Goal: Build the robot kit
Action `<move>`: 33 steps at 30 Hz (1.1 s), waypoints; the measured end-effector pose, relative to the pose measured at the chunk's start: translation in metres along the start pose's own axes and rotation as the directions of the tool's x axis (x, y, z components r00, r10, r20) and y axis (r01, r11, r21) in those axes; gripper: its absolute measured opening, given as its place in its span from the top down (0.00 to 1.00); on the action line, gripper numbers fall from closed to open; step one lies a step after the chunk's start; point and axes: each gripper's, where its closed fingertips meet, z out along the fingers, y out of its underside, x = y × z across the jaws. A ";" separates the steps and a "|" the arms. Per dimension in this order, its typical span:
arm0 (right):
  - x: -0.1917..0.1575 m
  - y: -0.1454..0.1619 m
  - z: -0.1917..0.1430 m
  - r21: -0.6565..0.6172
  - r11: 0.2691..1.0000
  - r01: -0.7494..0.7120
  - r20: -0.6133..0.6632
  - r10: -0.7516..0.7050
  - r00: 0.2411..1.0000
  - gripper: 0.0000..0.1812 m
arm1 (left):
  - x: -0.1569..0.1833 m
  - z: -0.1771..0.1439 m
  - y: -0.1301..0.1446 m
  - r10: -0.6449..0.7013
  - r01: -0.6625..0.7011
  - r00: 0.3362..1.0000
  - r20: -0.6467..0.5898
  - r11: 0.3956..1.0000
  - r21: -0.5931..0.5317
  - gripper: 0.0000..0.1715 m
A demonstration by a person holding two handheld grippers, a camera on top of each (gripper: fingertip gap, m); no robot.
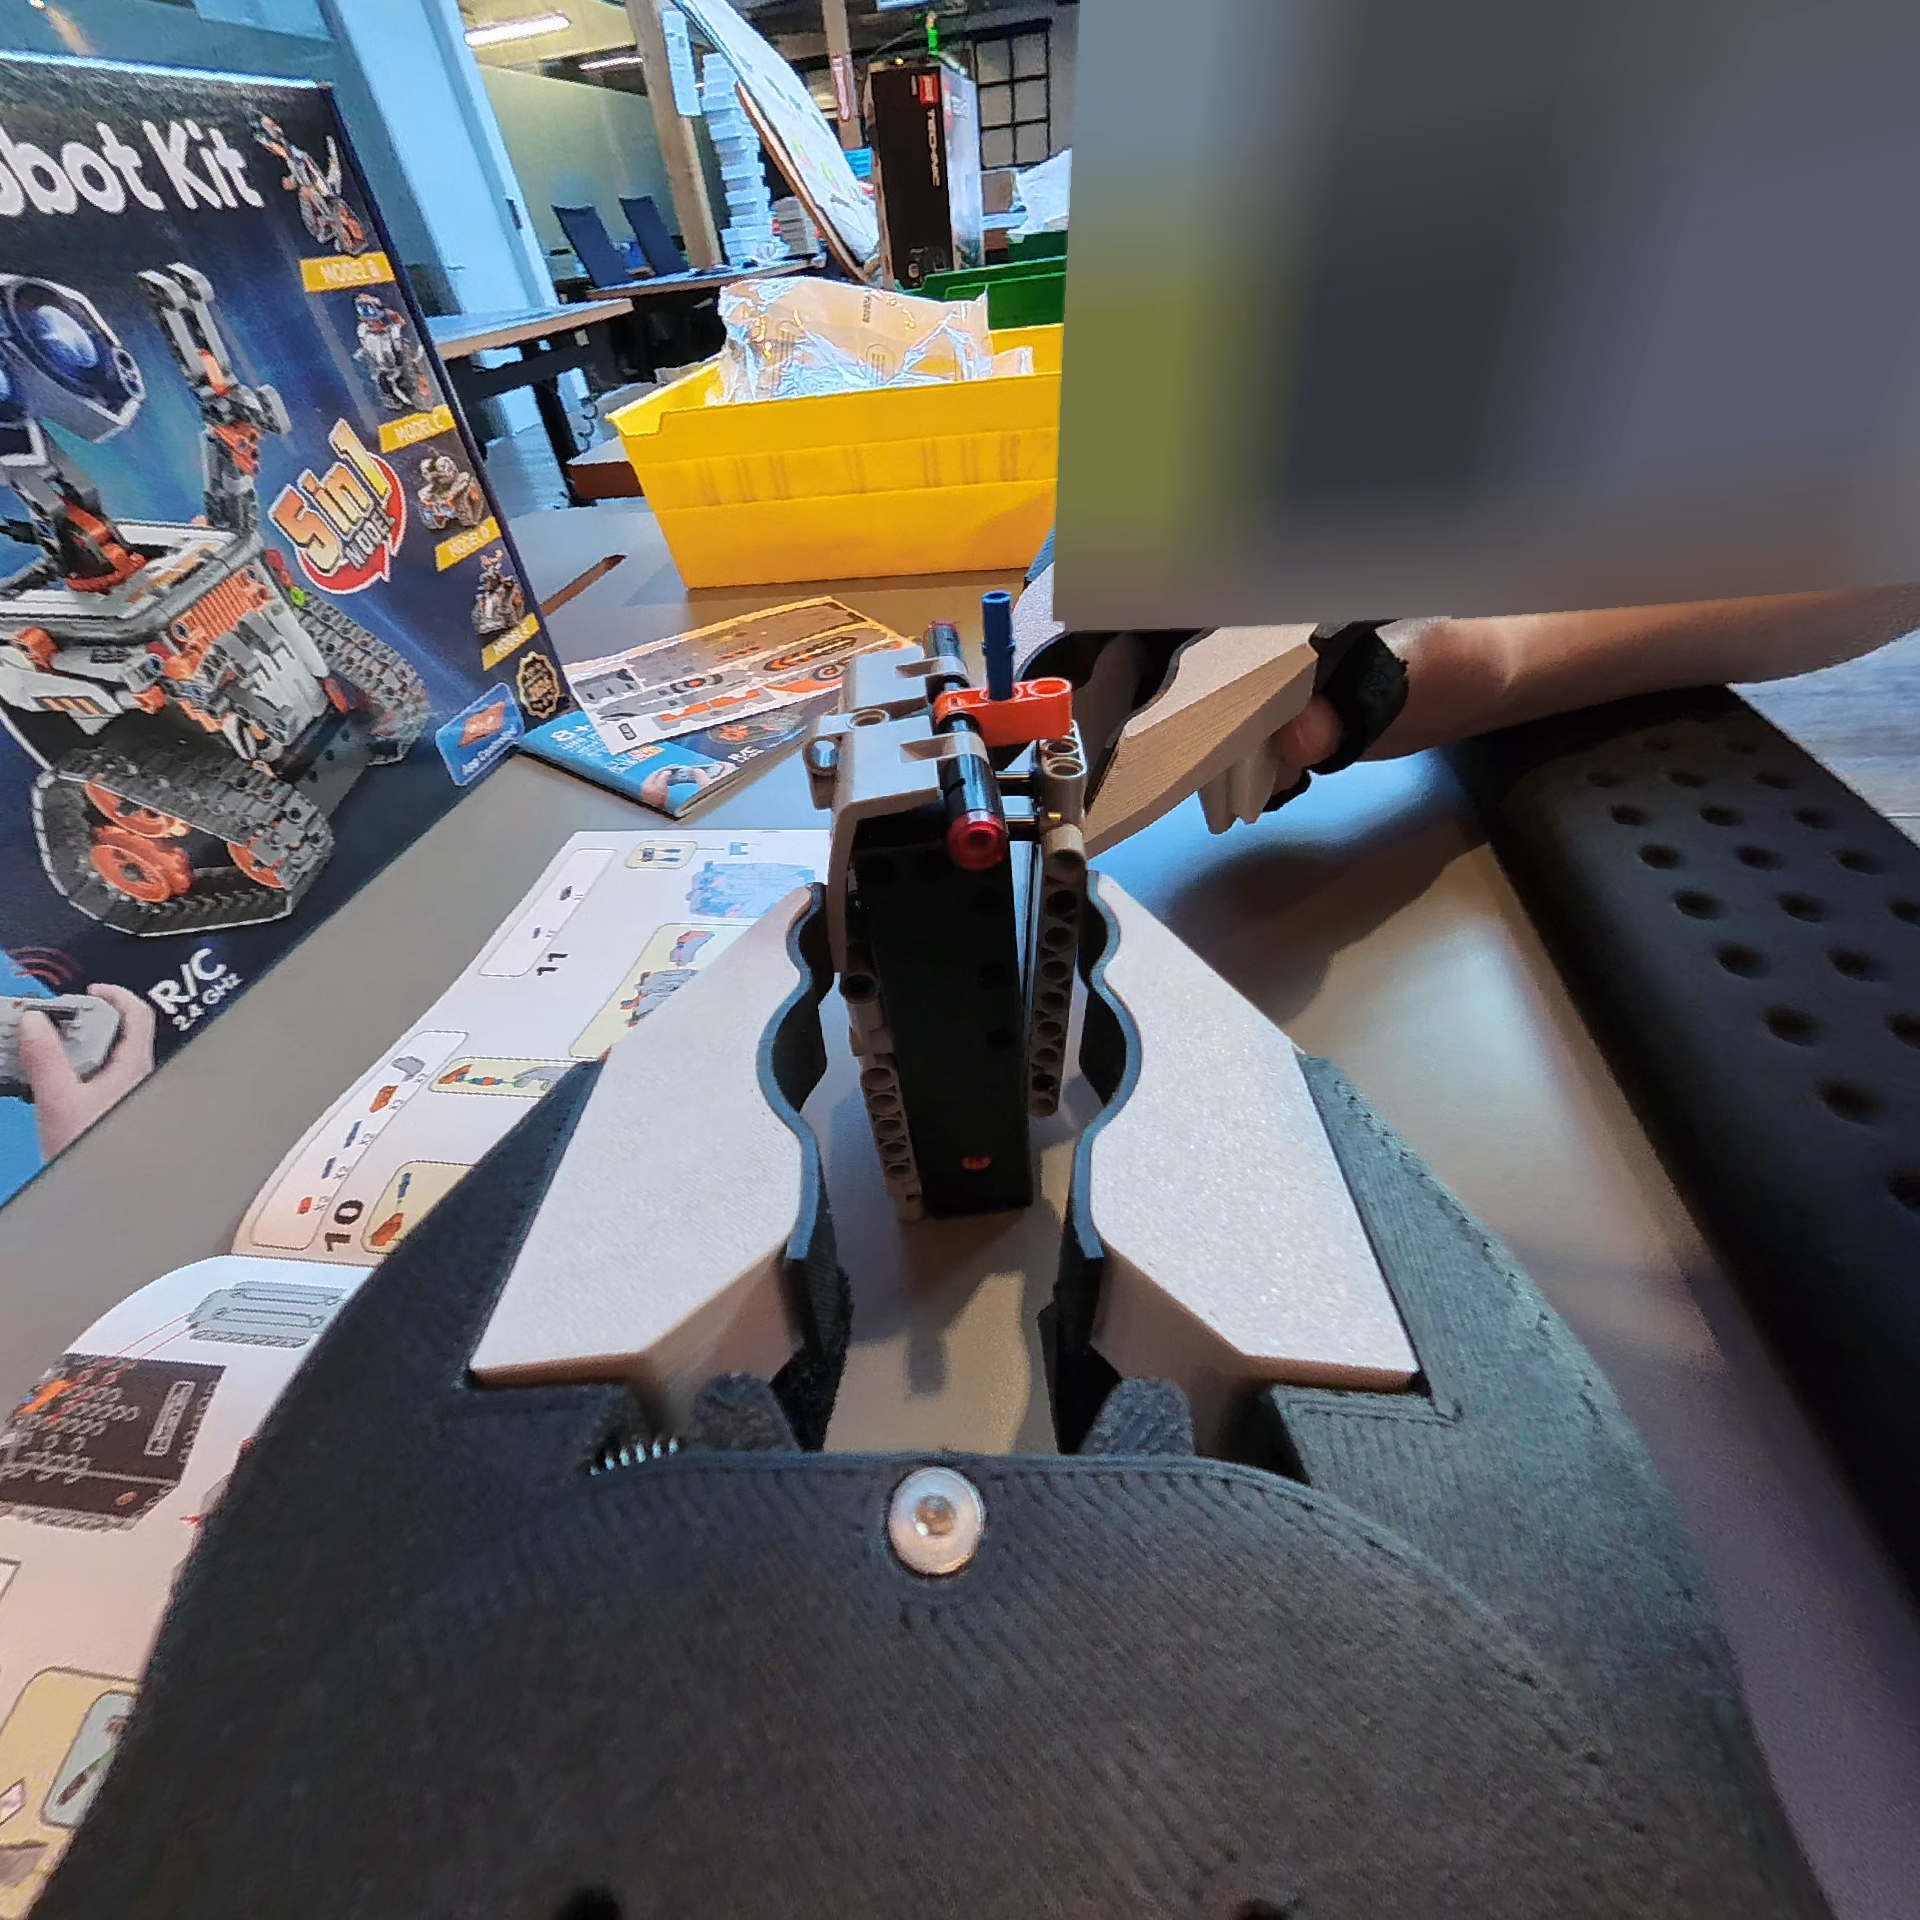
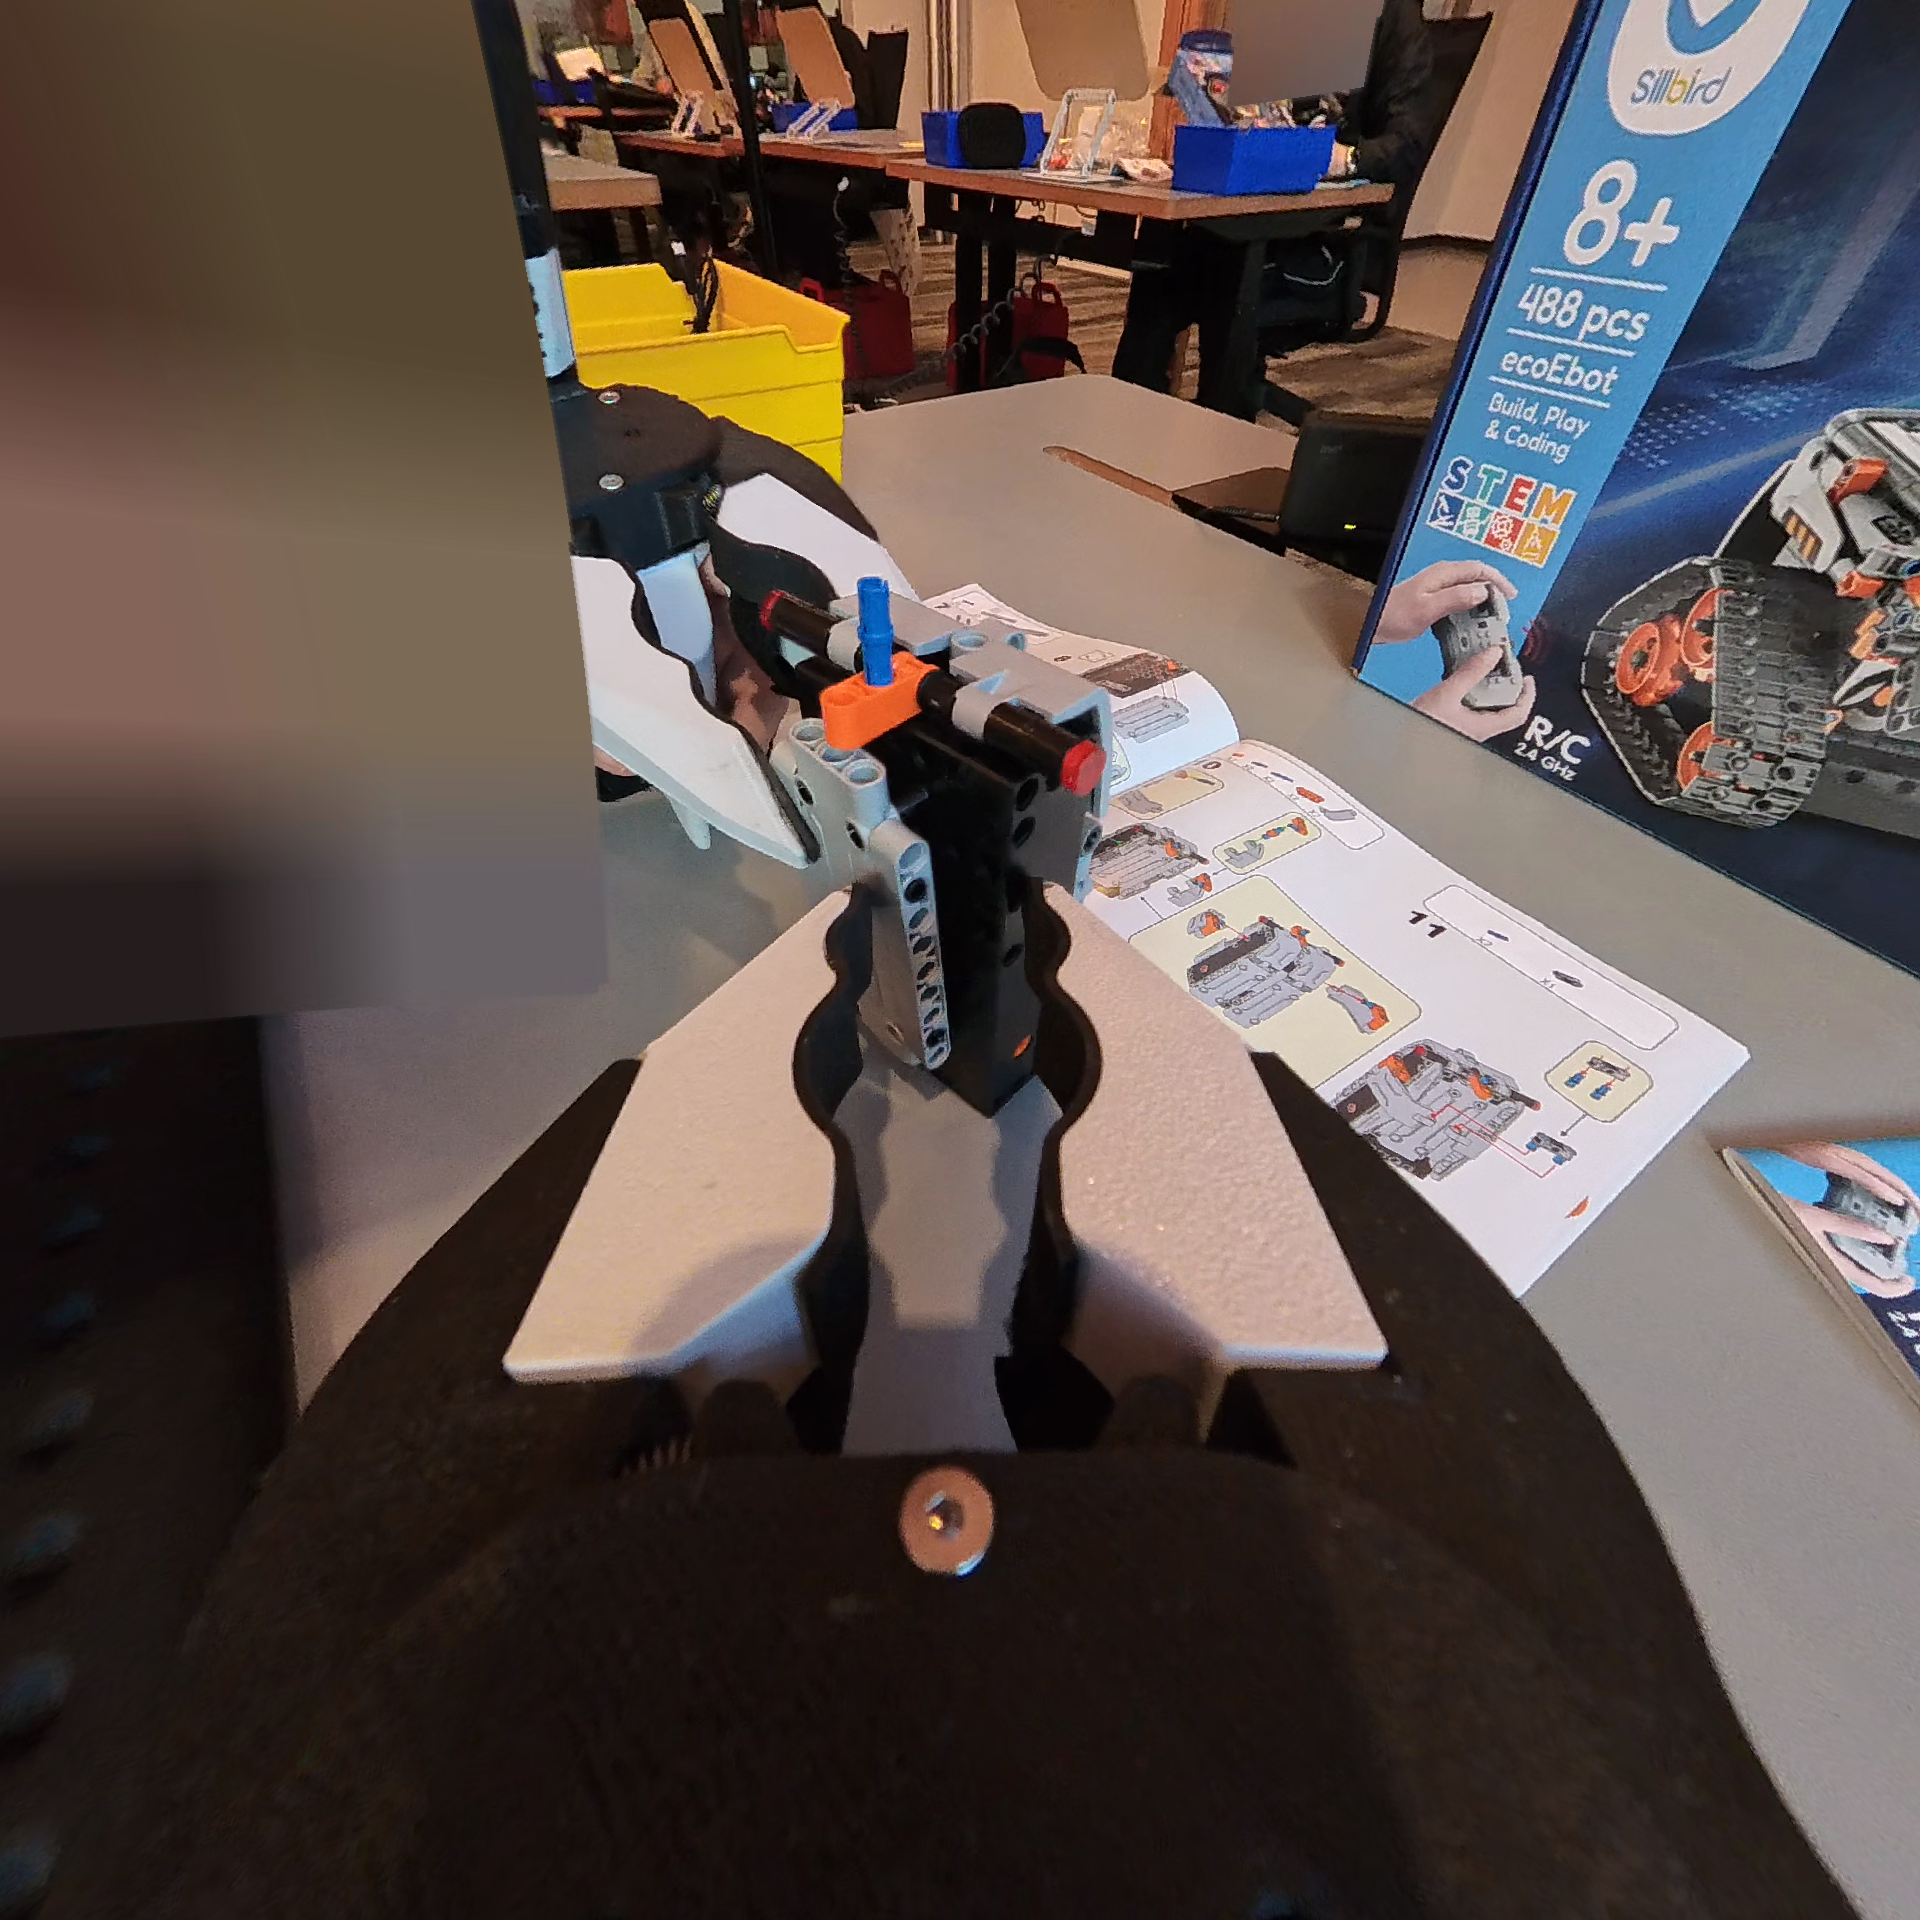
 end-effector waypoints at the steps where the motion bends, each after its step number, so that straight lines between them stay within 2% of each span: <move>1: 0.000 0.000 0.000 0.000 1.000 0.000 0.008 0.000 1.000 0.84 | -0.001 0.000 0.000 0.001 -0.001 1.000 0.009 1.000 -0.001 0.75; 9: 0.001 -0.001 0.001 0.000 0.999 -0.036 0.054 0.036 0.998 0.82 | -0.002 0.000 0.000 0.003 -0.003 1.000 0.021 1.000 -0.001 0.75; 17: 0.002 -0.012 0.000 0.066 0.997 -0.031 0.085 0.025 0.996 0.70 | 0.003 0.001 0.000 0.022 -0.022 1.000 0.004 1.000 0.000 0.76; 18: -0.001 -0.012 0.001 0.063 0.998 -0.021 0.107 0.014 0.994 0.74 | 0.003 0.001 0.000 0.023 -0.023 1.000 0.005 1.000 0.001 0.76; 23: -0.001 -0.011 0.001 0.057 0.998 0.009 0.118 -0.015 0.993 0.74 | 0.002 0.001 0.000 0.015 -0.015 1.000 0.002 1.000 0.001 0.76; 33: -0.001 -0.011 0.003 0.072 0.994 -0.087 0.109 0.079 0.991 0.77 | 0.000 -0.001 0.000 0.007 -0.007 1.000 0.006 1.000 0.001 0.75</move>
